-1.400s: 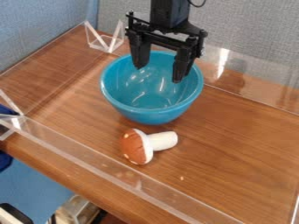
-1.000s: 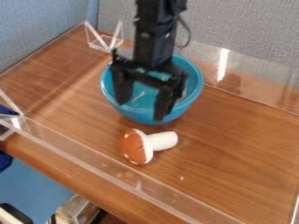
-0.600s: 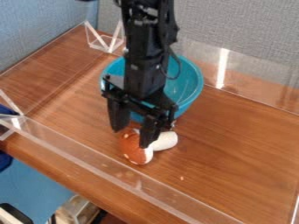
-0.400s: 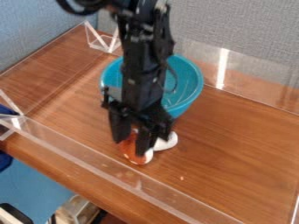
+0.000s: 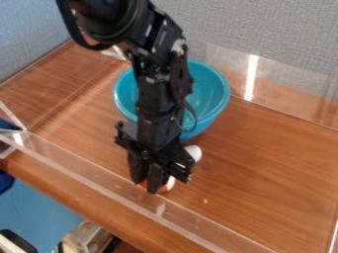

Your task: Put the mushroom in the blue bowl

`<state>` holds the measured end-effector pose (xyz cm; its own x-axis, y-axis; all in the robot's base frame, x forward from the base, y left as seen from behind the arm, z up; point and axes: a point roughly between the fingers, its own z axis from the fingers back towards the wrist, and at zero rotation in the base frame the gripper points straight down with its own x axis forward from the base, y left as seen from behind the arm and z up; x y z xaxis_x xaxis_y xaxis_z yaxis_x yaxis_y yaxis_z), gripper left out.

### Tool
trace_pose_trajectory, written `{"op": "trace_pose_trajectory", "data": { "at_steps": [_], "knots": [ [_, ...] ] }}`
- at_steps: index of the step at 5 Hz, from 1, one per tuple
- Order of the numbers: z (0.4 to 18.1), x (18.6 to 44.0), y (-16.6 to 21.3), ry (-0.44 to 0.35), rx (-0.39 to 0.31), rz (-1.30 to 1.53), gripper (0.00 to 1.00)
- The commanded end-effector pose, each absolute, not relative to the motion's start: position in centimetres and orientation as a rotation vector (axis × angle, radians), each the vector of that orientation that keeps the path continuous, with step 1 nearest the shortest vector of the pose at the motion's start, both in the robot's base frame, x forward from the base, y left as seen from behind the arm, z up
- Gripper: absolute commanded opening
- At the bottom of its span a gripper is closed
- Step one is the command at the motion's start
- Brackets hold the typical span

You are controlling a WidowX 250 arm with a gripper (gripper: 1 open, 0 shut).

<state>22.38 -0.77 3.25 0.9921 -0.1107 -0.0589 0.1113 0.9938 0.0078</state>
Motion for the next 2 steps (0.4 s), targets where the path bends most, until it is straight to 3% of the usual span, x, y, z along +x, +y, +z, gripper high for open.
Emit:
{"op": "trace_pose_trajectory", "data": {
  "at_steps": [1, 2],
  "knots": [
    [2.44, 22.95, -1.31, 0.035, 0.011, -0.186, 1.00],
    [2.23, 23.47, -1.21, 0.018, 0.018, -0.267, 1.00]
  ]
}}
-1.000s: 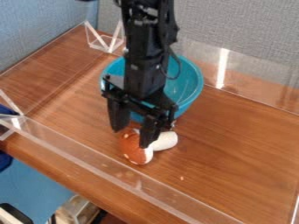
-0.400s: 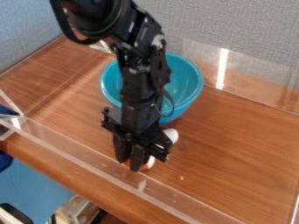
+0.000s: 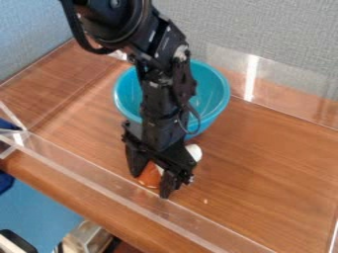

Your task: Put the mushroom in the blue bowl

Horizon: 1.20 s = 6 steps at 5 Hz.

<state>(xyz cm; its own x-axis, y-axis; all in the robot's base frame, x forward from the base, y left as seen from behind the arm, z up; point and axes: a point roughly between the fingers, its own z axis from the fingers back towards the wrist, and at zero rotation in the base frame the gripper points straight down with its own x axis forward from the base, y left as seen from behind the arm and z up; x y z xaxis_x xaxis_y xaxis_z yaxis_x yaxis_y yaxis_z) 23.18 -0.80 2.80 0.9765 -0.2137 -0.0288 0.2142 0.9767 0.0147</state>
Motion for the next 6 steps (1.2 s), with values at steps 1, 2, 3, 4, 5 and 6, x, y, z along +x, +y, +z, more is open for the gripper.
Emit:
{"op": "trace_pose_trajectory", "data": {
  "at_steps": [1, 2, 3, 4, 5, 6],
  "knots": [
    [2.6, 23.7, 0.5, 0.010, 0.019, -0.286, 0.00],
    [2.6, 24.4, 2.5, -0.006, 0.023, -0.310, 0.00],
    [2.0, 24.8, 3.6, -0.027, 0.032, -0.329, 0.00],
    [1.5, 24.8, 4.3, -0.037, 0.034, -0.343, 0.00],
    [1.3, 24.5, 4.7, -0.044, 0.034, -0.362, 0.00],
    [1.2, 23.9, 5.2, -0.048, 0.038, -0.339, 0.00]
  ]
}}
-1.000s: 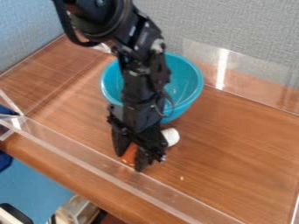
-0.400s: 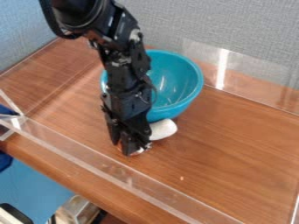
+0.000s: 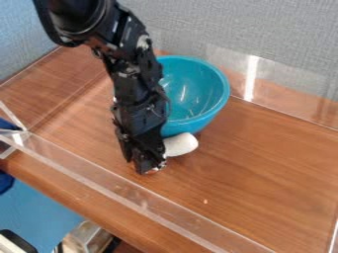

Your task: Put the mushroom in the blue bowl

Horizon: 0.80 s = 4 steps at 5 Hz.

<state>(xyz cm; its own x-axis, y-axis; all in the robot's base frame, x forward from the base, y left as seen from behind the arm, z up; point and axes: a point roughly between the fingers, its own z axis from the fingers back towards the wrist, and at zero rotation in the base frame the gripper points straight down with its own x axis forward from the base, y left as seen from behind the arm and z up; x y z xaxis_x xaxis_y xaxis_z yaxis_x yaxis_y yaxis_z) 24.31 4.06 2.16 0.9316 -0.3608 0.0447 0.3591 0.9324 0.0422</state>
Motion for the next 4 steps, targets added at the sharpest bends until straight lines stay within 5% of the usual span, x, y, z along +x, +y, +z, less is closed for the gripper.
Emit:
{"op": "trace_pose_trajectory", "data": {
  "at_steps": [1, 4],
  "knots": [
    [1.4, 23.4, 5.8, -0.049, 0.044, -0.319, 0.00],
    [1.9, 23.1, 6.0, -0.045, 0.069, -0.341, 0.00]
  ]
}}
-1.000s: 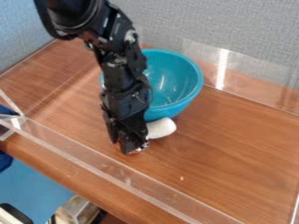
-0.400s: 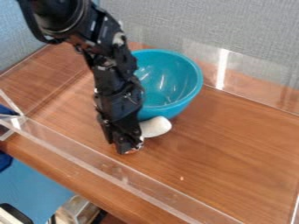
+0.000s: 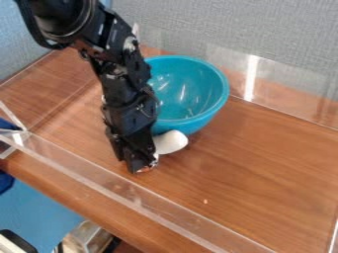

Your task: Put the mushroom in the blue bowl

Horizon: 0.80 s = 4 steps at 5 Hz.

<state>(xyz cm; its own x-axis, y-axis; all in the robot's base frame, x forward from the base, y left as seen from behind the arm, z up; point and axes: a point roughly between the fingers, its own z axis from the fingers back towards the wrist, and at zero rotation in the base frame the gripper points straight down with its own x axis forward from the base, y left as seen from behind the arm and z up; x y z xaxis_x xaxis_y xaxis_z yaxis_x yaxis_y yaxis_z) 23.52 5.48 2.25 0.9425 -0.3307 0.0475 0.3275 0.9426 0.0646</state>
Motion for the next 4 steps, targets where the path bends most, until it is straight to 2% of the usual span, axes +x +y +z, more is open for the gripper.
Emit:
{"op": "trace_pose_trajectory", "data": {
  "at_steps": [1, 3, 4],
  "knots": [
    [2.2, 23.3, 4.8, -0.048, 0.076, -0.398, 0.00],
    [3.2, 23.5, 5.1, -0.053, 0.081, -0.482, 0.00],
    [4.5, 23.7, 5.6, -0.051, 0.088, -0.434, 0.00]
  ]
}}
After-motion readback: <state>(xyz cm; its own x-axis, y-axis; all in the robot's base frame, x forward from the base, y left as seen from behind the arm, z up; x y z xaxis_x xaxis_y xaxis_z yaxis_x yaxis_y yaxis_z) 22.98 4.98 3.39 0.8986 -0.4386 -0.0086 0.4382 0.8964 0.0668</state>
